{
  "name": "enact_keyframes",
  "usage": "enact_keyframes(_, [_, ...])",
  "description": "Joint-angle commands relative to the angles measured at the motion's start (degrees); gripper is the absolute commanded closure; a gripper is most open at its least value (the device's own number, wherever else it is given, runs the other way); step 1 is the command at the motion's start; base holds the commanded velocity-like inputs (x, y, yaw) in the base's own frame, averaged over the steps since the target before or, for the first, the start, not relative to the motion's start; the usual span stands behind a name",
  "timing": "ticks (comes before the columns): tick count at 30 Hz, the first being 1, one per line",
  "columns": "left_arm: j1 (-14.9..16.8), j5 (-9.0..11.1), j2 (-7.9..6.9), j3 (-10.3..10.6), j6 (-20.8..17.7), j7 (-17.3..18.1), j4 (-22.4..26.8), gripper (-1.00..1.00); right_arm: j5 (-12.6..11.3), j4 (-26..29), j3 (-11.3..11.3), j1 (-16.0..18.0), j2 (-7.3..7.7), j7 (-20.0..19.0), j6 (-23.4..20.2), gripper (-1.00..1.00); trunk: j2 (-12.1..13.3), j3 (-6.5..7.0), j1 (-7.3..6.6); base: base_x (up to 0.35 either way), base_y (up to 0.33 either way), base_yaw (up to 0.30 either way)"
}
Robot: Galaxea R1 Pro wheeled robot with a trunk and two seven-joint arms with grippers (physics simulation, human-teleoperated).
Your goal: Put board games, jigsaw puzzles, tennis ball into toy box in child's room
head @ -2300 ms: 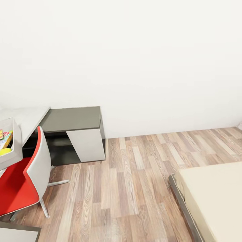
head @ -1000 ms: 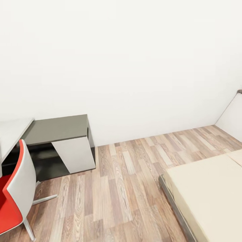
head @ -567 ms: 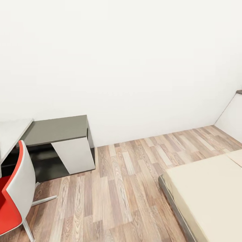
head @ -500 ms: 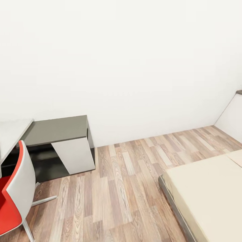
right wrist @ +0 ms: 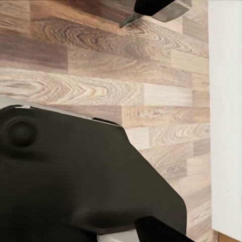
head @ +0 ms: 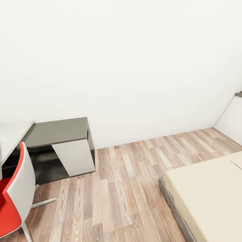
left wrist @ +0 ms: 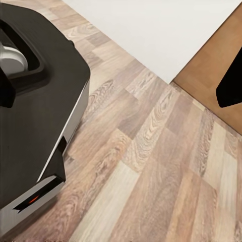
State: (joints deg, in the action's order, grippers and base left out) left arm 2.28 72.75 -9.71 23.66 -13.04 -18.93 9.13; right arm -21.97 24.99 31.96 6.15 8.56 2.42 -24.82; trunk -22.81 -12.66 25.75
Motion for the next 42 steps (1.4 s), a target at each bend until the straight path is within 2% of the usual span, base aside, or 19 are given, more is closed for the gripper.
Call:
enact_keyframes(1, [0.0, 0.3, -0.05, 0.3, -0.2, -0.4, 0.2, -1.0, -0.4, -0.2, 0.3, 0.1, 0.07, 0.3, -0.3, -1.0, -0.1, -0.05, 0.03, 0.0, 0.0, 0.0])
enact_keyframes(19, [0.0, 0.3, -0.05, 0.3, -0.2, -0.4, 0.2, -1.0, -0.6, -9.2, 0.2, 0.1, -0.24, 0.4, 0.8, -1.0, -0.1, 0.26, 0.03, 0.0, 0.0, 0.0])
enact_keyframes(42, [0.0, 0.3, -0.05, 0.3, -0.2, -0.4, 0.2, -1.0, -0.6, -10.8, 0.1, 0.1, -0.39, 0.4, 11.0, -1.0, -0.1, 0.27, 0.03, 0.0, 0.0, 0.0])
